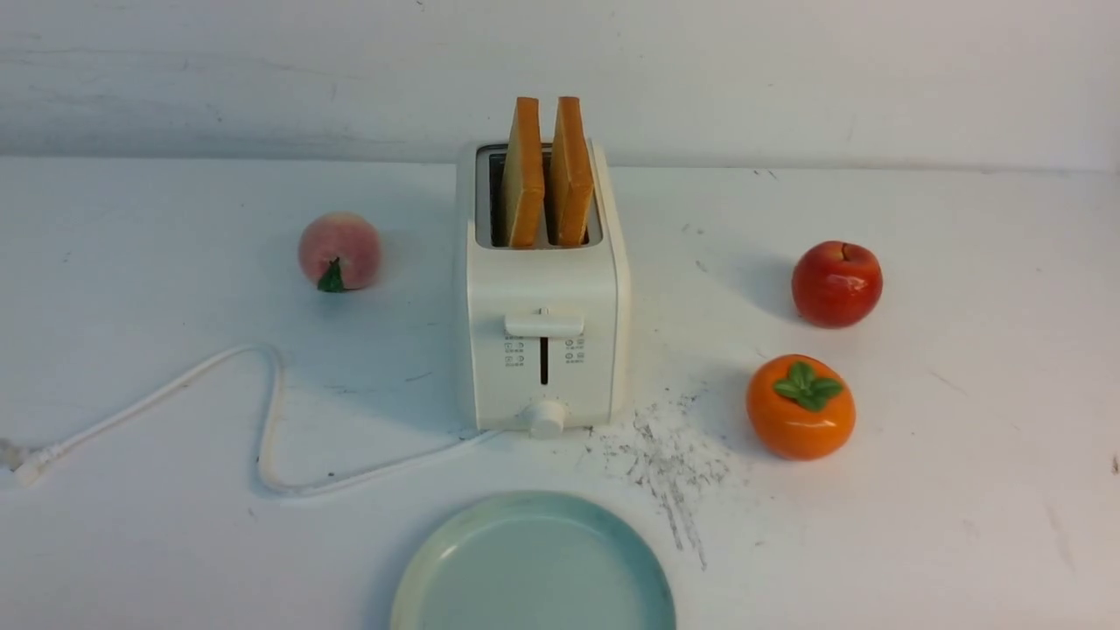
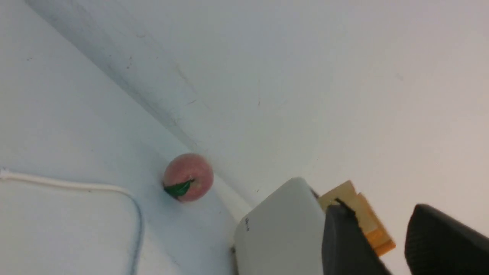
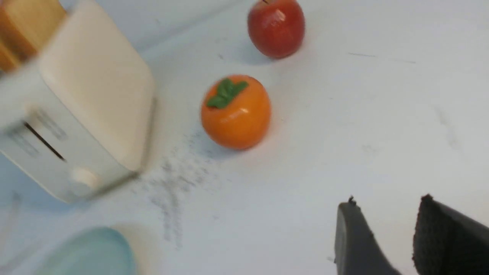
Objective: Take toasted bread from bread machine on white table place on plate.
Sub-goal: 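Reach for a toast slice standing in the toaster with the left gripper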
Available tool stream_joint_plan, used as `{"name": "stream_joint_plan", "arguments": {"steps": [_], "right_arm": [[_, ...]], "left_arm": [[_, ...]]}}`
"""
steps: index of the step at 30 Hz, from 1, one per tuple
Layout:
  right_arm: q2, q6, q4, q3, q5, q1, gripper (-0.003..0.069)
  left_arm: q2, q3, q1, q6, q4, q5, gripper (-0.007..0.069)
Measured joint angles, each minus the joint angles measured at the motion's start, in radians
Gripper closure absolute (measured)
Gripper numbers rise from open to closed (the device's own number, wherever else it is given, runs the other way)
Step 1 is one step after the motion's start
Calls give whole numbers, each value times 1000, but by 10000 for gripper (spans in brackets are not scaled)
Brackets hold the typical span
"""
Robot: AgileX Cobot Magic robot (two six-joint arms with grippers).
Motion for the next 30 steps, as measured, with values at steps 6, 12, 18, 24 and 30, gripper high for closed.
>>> {"name": "stream_joint_plan", "arguments": {"steps": [6,12,18,24,30], "right_arm": [[0,15,178,0,-160,0,419],[0,16,232,0,-183,0,419],[0,51,351,-22,-200,0,419],[45,-15,363,-289,163,0,494],[326,-183,290,-528,569,0,673]], "left_arm": [[0,-163,0,-69,34,26,602],[92,-544,0,-63,201,268,638],[502,-953,0,43,291,946,638],[860,-1059,-6,245,188,1216,638],[1142,-1107,-158,309,112,1170,638]]}}
